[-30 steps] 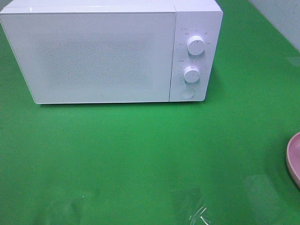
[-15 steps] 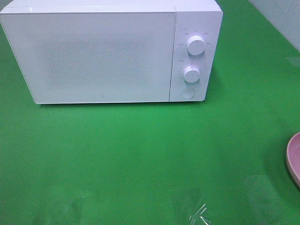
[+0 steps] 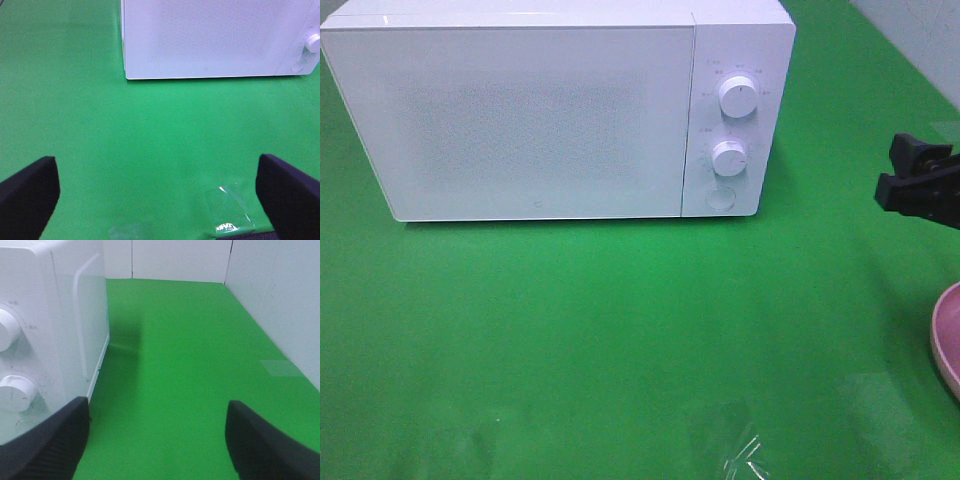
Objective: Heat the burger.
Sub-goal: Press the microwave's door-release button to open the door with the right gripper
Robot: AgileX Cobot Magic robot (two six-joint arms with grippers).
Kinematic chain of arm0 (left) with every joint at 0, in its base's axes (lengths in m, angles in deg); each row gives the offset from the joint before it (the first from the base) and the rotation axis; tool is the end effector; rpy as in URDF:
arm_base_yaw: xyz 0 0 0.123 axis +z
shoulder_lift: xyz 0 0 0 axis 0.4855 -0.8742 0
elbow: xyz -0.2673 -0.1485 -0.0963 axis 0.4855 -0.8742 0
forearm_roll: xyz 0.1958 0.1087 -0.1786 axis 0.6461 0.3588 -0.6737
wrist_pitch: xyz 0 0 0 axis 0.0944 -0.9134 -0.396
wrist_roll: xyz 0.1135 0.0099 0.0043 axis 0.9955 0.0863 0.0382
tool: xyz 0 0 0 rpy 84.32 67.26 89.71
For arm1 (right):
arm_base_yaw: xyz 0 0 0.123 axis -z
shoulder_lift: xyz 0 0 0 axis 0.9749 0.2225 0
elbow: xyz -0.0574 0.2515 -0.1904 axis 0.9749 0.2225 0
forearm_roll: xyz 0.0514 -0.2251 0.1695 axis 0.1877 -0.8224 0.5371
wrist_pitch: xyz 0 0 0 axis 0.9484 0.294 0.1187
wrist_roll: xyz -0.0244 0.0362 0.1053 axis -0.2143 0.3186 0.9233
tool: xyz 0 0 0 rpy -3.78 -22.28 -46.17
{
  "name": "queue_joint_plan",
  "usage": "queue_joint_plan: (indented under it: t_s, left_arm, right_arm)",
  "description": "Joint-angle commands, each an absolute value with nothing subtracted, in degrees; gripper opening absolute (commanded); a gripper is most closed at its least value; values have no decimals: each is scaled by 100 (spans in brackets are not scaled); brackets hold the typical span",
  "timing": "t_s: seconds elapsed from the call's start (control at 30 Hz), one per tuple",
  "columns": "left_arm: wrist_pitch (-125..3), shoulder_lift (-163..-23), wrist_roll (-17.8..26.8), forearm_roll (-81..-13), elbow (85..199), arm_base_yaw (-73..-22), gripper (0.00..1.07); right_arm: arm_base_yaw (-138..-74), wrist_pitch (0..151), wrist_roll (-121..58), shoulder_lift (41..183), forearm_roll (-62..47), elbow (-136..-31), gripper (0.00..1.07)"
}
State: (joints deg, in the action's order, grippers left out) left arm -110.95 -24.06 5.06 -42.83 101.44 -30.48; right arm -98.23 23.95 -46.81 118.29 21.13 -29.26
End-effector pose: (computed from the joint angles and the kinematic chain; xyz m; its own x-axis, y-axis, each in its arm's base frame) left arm 0.0055 -0.0183 0.2899 -0.4392 -0.0009 -0.8984 0.1623 0.9835 -0.0803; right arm 0.2329 0.0411 0.2024 -0.0891 -0.0654 -0.9939 0.0384 0.9969 -0.0691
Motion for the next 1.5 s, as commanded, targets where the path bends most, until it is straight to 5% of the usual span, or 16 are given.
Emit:
queue_joint_plan:
  t_s: [0.03, 0.53, 1.3, 1.5]
  left_arm:
    - [-11095, -2378, 466, -4283, 10132, -3082, 102]
    - [-11095, -2378, 466, -4283, 10132, -3082, 102]
    - [-11095, -2378, 466, -4283, 10132, -3082, 102]
    - [-11095, -2378, 466, -4283, 10132, -3082, 102]
  right_arm:
    - [-10241, 1936, -4842, 12052, 2428, -2926, 73]
    - [-12028, 1014, -4824, 13370, 3517, -3344, 73]
    - [-12189, 1358, -3862, 13777, 3517, -3895, 72]
    - [-12189, 1358, -2682, 13777, 3517, -3889, 59]
